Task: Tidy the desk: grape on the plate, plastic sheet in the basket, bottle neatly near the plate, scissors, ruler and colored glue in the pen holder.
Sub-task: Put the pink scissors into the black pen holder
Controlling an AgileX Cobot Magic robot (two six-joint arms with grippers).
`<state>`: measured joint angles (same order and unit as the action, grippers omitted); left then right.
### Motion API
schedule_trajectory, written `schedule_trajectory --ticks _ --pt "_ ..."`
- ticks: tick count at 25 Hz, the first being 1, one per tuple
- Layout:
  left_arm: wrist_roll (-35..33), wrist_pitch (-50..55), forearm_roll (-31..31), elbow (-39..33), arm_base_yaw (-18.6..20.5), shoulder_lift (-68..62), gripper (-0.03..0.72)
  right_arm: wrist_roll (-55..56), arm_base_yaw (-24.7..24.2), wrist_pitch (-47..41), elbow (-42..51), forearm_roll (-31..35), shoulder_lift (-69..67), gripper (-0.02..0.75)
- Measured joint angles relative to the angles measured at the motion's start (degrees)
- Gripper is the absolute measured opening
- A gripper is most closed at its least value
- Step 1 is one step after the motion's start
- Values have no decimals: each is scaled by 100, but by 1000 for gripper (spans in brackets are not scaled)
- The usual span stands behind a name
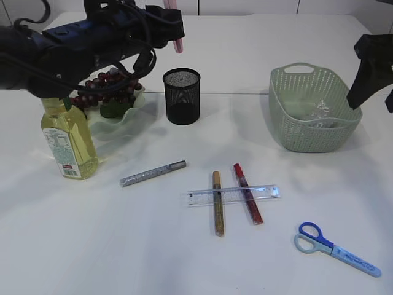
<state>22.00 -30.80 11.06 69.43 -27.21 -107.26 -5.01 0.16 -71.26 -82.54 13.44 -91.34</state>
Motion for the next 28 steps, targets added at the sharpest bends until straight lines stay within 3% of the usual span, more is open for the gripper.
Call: schedule_trajectory --ticks 16,28 --pt "-701 744 0 2220 93 -1660 162 -31 0 0 0 -121 0 511" --pt "-726 994 -32 3025 282 -2497 162 -44 0 0 0 -173 0 511"
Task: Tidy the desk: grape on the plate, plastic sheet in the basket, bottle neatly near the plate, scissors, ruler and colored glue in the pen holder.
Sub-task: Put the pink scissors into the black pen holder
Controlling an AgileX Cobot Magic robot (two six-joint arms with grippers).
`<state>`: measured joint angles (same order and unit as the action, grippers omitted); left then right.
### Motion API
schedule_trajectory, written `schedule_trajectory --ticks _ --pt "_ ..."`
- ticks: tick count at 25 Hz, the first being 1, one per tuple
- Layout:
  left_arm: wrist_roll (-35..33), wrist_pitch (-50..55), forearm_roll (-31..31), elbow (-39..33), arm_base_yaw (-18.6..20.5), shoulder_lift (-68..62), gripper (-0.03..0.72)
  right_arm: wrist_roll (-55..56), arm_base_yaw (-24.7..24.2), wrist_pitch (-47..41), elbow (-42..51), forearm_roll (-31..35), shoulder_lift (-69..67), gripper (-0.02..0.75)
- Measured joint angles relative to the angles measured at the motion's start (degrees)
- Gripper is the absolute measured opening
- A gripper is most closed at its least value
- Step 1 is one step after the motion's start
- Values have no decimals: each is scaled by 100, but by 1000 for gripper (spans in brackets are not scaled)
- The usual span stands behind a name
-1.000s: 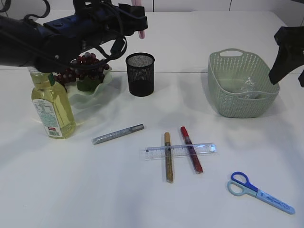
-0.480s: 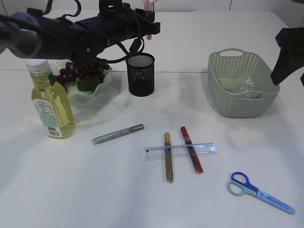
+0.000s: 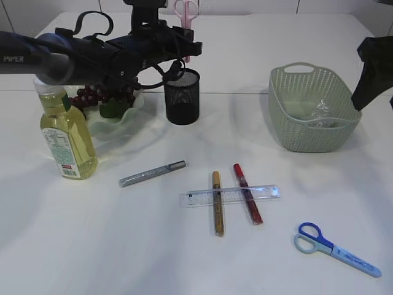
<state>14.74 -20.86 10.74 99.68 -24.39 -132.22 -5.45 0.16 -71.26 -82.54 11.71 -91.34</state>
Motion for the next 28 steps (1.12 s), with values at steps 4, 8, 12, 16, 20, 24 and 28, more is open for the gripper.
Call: schedule_trajectory --ticks 4,8,12,16,20,24,28 --pt "0 163 0 209 0 -188 162 0 0 0 0 -52 0 511" --pt "0 251 -7 245 0 -248 162 -12 0 0 0 -74 0 511" --pt "0 361 -7 258 30 -259 162 -12 0 0 0 -84 0 511" --pt "0 572 -7 258 44 -259 162 -12 0 0 0 -84 0 511" --pt "0 689 -7 258 44 -259 162 -12 0 0 0 -84 0 511" --pt "0 845 -7 258 44 -270 162 -12 0 0 0 -84 0 511" --pt "0 895 -7 258 44 -308 162 -12 0 0 0 -84 0 511"
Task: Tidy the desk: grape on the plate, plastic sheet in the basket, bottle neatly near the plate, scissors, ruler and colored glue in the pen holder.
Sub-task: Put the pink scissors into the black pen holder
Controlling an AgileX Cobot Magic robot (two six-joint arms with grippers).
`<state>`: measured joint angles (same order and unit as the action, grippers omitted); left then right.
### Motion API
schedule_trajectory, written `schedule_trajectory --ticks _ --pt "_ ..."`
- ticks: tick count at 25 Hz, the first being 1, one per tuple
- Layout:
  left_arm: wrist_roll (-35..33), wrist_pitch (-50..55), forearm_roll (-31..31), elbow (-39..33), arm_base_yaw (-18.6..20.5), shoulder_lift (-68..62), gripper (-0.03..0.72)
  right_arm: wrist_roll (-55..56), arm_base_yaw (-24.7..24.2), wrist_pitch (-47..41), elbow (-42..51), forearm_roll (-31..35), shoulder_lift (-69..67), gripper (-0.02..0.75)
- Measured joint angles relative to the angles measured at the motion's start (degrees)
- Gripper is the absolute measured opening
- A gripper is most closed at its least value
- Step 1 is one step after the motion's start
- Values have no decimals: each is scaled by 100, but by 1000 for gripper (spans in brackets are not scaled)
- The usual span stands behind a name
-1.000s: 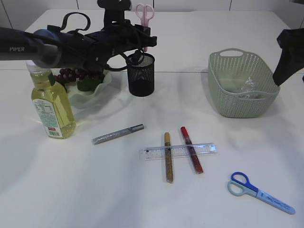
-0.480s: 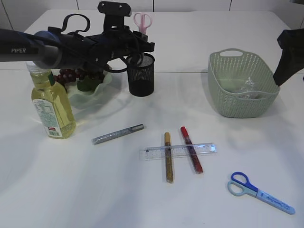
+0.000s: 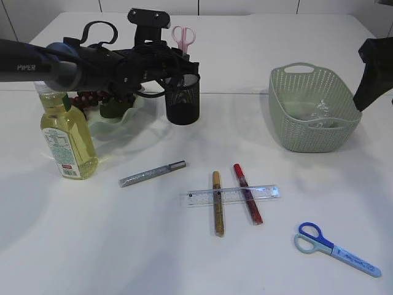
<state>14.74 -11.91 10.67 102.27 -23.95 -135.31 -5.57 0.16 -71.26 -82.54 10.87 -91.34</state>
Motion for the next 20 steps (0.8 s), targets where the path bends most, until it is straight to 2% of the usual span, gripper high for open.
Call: schedule_trajectory --ticks 20 --pt "0 45 0 0 0 -241 171 -10 0 0 0 0 0 511"
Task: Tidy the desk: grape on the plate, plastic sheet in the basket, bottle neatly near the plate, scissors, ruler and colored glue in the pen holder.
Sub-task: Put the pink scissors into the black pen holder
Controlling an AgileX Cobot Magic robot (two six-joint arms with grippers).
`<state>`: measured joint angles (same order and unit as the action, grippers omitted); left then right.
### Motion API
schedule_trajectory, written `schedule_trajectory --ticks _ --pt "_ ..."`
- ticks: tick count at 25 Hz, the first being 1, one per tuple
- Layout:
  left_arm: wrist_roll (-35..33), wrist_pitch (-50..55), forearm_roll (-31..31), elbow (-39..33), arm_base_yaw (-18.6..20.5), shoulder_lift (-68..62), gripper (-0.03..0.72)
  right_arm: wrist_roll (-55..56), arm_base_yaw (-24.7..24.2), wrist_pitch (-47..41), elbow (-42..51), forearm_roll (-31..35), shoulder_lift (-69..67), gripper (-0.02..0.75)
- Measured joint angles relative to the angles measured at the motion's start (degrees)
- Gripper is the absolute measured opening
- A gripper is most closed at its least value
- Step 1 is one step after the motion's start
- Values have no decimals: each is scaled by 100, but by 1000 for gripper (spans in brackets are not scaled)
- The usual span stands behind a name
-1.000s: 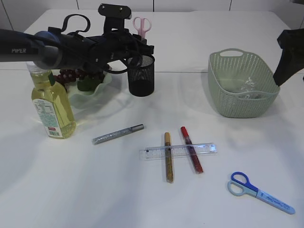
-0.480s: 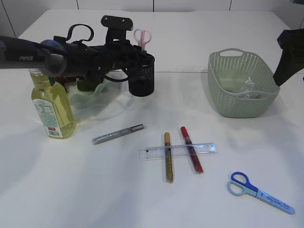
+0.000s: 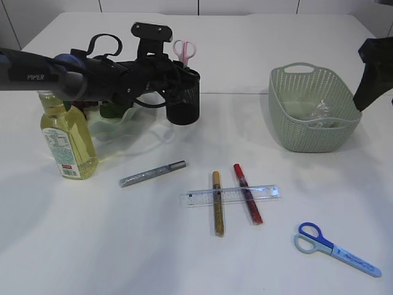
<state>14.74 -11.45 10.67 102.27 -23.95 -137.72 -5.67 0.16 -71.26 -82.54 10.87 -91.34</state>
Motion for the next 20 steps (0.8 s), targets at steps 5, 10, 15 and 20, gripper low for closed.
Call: schedule_trajectory --ticks 5,10,15,20 --pt "-2 -9 0 0 0 0 219 0 0 0 0 0 0 511" --pt "-12 -9 0 0 0 0 290 0 0 0 0 0 0 511" --pt "-12 -9 0 0 0 0 296 0 0 0 0 0 0 511" --pt "-12 356 0 0 0 261 296 0 0 0 0 0 0 511"
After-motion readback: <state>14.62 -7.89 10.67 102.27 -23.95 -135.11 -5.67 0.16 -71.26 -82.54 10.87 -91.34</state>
